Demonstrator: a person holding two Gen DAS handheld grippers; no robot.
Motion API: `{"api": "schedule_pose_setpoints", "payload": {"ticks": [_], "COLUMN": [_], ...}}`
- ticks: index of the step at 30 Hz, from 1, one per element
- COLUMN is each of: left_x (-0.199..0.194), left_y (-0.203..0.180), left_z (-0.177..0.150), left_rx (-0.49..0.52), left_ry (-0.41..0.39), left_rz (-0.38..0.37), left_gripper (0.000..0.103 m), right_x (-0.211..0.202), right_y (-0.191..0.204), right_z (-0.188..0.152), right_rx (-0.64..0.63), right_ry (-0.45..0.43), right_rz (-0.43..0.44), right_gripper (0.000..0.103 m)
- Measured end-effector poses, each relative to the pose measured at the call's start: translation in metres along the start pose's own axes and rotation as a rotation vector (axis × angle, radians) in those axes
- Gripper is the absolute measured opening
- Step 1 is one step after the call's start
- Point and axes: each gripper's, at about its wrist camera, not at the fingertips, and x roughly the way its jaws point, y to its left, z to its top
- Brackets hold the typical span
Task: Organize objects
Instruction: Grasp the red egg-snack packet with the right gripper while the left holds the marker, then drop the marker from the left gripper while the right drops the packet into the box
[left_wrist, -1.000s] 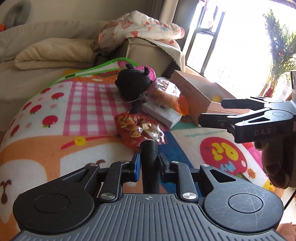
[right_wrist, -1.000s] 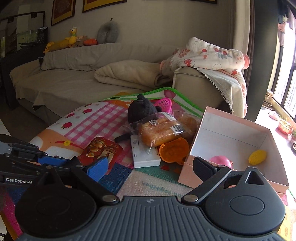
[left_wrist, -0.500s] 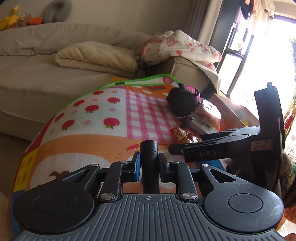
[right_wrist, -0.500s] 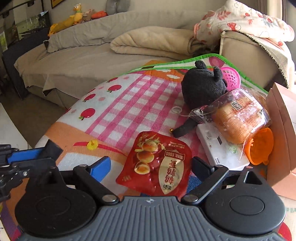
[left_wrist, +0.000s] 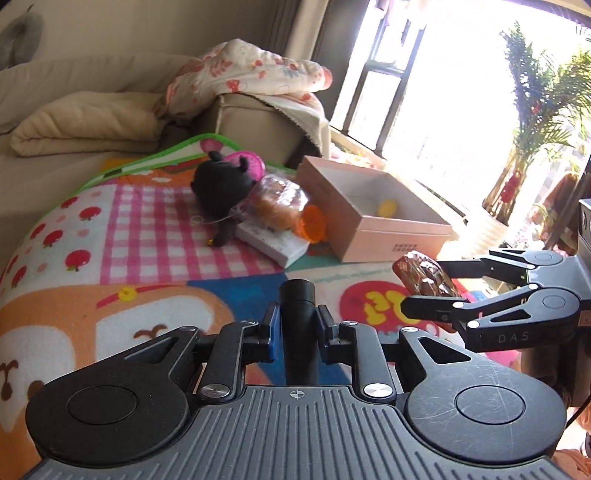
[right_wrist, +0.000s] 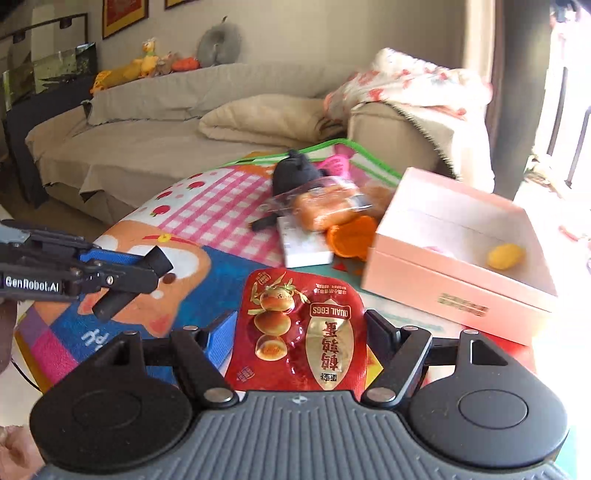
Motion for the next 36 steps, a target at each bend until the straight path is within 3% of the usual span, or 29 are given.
{"api": "schedule_pose_setpoints", "payload": {"ticks": [6, 12, 15, 19, 25, 31, 36], "left_x": [0.039, 0.104, 0.130, 0.131, 0.111, 0.092, 0.083], "left_y": [-0.058, -0.078, -0.078, -0.064, -0.033, -0.014, 0.006], "left_z": [0.072, 0.152, 0.162, 0.147, 0.089, 0.029, 0.012], "left_rx": [0.133, 0.043, 0.022, -0.001, -0.022, 0.058, 0.042], "left_ry": [-0.099, -0.197, -0.190, -0.214, -0.126, -0.005, 0.032], "left_rz": [-0.099, -0.181, -0.123, -0.073, -0.056, 0.020, 0.082], "left_gripper": [0.023, 0.024, 0.024, 0.024, 0.024, 0.024, 0.024], "right_x": [-0.051, -0.055, -0.053, -0.050, -0.039, -0.014, 0.024], "right_y": [-0.055, -0.085, -0.088, -0.089, -0.101, -0.130, -0.149], "right_z": [-0.023, -0.028, -0.028, -0.028, -0.016, 0.033, 0.073], "right_rx": [0.117, 0.181, 0.194, 0.194, 0.202, 0.219, 0.234], "right_ry": [-0.095, -0.113, -0.111, -0.113, -0.122, -0.168, -0.190], "right_rz": [-0.153, -0.207, -0.202, -0.197, -0.221, -0.247, -0.269], "right_gripper": [0.074, 0.074, 0.074, 0.074, 0.074, 0.074, 0.076]}}
